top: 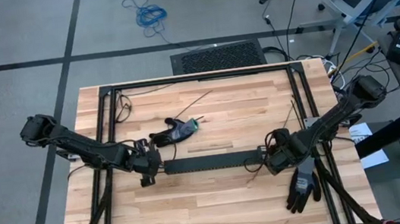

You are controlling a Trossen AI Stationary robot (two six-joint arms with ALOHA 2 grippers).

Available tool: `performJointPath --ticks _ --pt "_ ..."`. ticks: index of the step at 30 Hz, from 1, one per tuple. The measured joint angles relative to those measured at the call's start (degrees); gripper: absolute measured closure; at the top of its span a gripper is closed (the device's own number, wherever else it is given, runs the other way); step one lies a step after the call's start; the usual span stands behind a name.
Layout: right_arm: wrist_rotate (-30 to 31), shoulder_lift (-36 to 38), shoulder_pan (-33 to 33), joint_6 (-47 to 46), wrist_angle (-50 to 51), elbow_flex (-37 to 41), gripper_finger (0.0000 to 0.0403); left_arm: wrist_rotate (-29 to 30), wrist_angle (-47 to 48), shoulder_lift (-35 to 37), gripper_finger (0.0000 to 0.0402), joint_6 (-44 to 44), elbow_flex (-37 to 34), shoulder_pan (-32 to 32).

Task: Ziptie cables
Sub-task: Close the black cable duct lid

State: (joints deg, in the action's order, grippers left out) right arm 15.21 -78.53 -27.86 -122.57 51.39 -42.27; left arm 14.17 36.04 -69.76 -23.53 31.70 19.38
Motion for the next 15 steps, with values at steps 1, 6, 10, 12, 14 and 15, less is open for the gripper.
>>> performJointPath --ticks 1,6,10,12,14,15 --pt "0.43 0.17 0.23 0.32 0.90 -0.72 0.0403 -0.02 -0.01 0.00 0.0401 -0.01 0.00 0.00" --pt "3.03 -1.52 2.19 1.06 0.15 -0.76 0.0403 0.00 0.02 0.00 0.0401 0.35 0.00 0.00" --pt "3.61 -3.94 4.06 2.26 -2.34 -0.80 0.0403 0.02 0.01 0.02 0.0402 0.40 0.00 0.00" --pt "4.14 -5.17 4.75 3.18 -5.04 -0.80 0.0403 0.02 0.02 0.01 0.0401 0.48 0.00 0.00" --pt "3.92 -6.80 5.08 3.74 -7.57 -0.80 0.0403 0.02 0.02 0.02 0.0401 0.46 0.00 0.00" --pt "3.89 -7.48 5.08 3.77 -8.35 -0.80 0.0403 0.02 0.04 0.02 0.0402 0.46 0.00 0.00"
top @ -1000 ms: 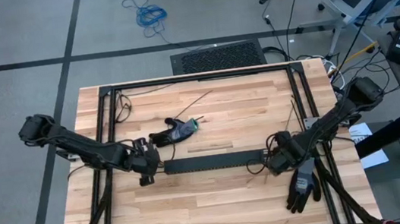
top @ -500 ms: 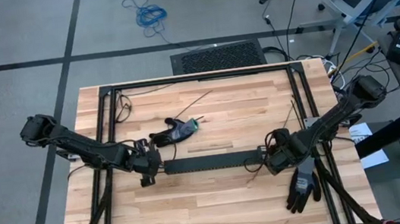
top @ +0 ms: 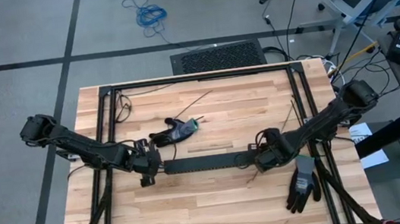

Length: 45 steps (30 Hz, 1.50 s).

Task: Ziptie cables
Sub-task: Close the black cable duct lid

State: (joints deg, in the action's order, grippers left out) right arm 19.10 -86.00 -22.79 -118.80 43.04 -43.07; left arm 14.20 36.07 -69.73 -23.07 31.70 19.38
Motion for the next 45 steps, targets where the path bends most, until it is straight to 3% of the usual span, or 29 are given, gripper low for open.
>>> performJointPath --ticks 7,25,31,37,45 --pt "-4.51 -2.26 -1.18 -0.55 -2.66 0.00 0.0403 0.02 0.46 0.00 0.0402 0.00 0.00 0.00" --pt "-3.20 -5.80 -2.86 -4.60 -6.95 -0.17 0.0403 -0.69 -2.70 0.00 0.0402 4.30 0.02 0.00" --pt "-3.59 -5.32 -2.80 -4.79 -5.54 -0.24 0.0403 -8.69 -5.80 -0.22 0.0402 4.04 0.02 0.54" --pt "-3.63 -5.28 -2.80 -4.70 -6.05 -0.15 0.0403 -3.58 -8.02 -0.26 0.0402 5.09 0.02 0.46" --pt "-3.81 -5.32 -2.82 -4.66 -6.03 -0.07 0.0402 -5.23 -13.97 -4.51 0.0401 5.41 0.00 0.52"
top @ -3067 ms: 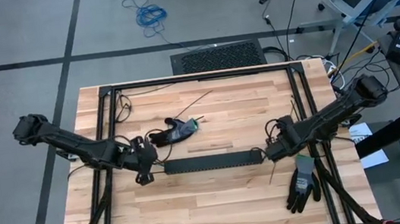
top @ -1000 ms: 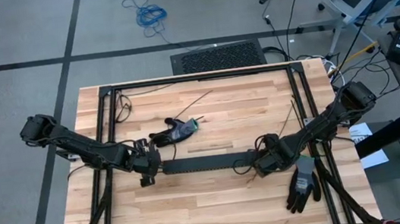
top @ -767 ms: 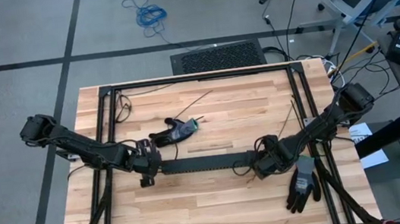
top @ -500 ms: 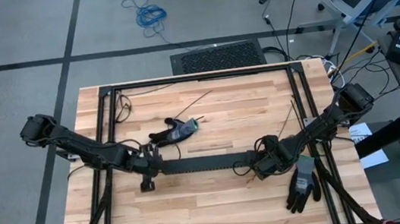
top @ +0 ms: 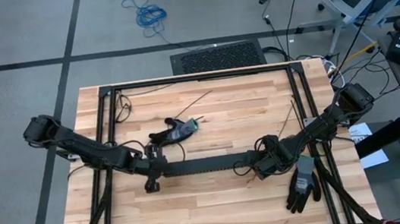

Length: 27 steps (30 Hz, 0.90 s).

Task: Ziptie cables
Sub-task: Close the black cable duct lid

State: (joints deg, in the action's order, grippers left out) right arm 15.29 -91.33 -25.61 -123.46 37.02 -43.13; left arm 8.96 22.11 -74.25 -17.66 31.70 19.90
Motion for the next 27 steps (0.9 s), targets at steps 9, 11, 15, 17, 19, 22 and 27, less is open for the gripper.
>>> performJointPath --ticks 9,11,15,17,19,22,27 --pt "-0.04 -0.02 0.02 -0.33 -0.28 0.07 0.0403 -0.73 -1.54 -4.64 0.0402 -0.07 0.53 0.00" --pt "-0.14 -0.04 0.02 -0.42 0.21 -0.04 0.0403 -0.80 -0.47 -3.60 0.0401 -0.34 0.59 -0.04" --pt "-0.20 -0.07 0.02 -0.46 1.18 -0.08 0.0403 -0.24 2.89 0.93 0.0401 0.05 0.58 -0.04" --pt "-0.17 -0.07 0.02 -0.46 1.18 -0.05 0.0403 -0.06 5.81 3.49 0.0401 0.05 0.84 -0.04" --pt "-0.17 -0.07 0.02 -0.39 1.27 -0.06 0.0403 -0.13 10.11 5.71 0.0401 0.07 0.90 0.00" --pt "-0.17 -0.07 0.02 -0.02 1.83 -0.05 0.0403 -1.11 15.64 8.85 0.0401 0.01 1.11 0.00" --pt "-3.44 1.24 -0.35 10.53 3.07 -0.21 0.0403 -2.83 17.72 15.12 0.0401 -0.01 1.80 0.00"
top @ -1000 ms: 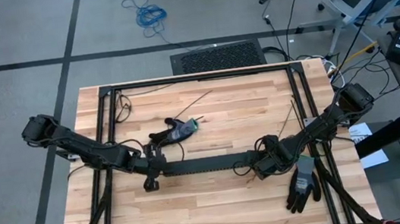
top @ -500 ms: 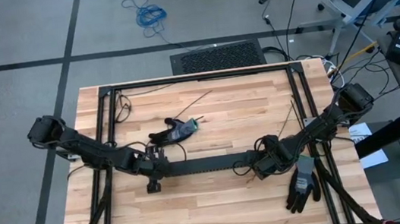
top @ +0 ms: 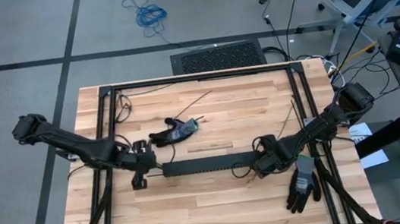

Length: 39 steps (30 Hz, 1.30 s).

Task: Ziptie cables
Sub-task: Close the black cable duct lid, then return to Home Position

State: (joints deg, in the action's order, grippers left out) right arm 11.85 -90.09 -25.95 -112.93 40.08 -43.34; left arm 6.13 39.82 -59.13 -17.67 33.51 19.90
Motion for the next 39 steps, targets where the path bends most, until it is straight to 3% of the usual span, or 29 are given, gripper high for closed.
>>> performJointPath --ticks 5,9,11,15,18,22,32,36,39 --pt "-7.77 4.15 -2.94 3.59 12.63 -1.59 0.0403 3.51 -3.10 6.54 0.0402 -0.24 2.49 -0.15" --pt "-8.94 10.02 -5.98 2.65 22.77 -3.17 0.0403 10.92 -12.12 12.75 0.0401 -2.80 2.81 -0.85" --pt "-4.73 14.04 -7.20 2.68 25.22 -4.94 0.0403 17.33 -17.25 16.02 0.0402 -2.77 2.79 -1.35" --pt "11.56 21.47 -8.89 5.51 27.04 -7.94 0.0403 29.17 -37.52 22.21 0.0401 -0.87 -3.39 -2.14" --pt "22.35 26.38 -9.05 11.19 28.34 -9.91 0.0403 27.60 -55.87 27.54 0.0402 1.08 -13.86 -1.86" --pt "29.73 32.31 -8.48 19.69 31.36 -11.03 0.0403 24.71 -69.91 32.15 0.0402 -1.61 -24.06 -0.96" --pt "31.36 49.76 -8.13 41.81 29.44 -11.16 0.0403 22.56 -76.49 32.52 0.0401 4.77 -33.07 -1.32" --pt "33.24 55.04 -8.18 49.05 25.90 -11.24 0.0403 18.20 -72.73 34.15 0.0401 7.77 -33.04 -4.35" --pt "33.17 57.60 -8.17 47.23 25.13 -11.24 0.0403 15.23 -68.56 34.22 0.0401 9.18 -33.04 -9.19"
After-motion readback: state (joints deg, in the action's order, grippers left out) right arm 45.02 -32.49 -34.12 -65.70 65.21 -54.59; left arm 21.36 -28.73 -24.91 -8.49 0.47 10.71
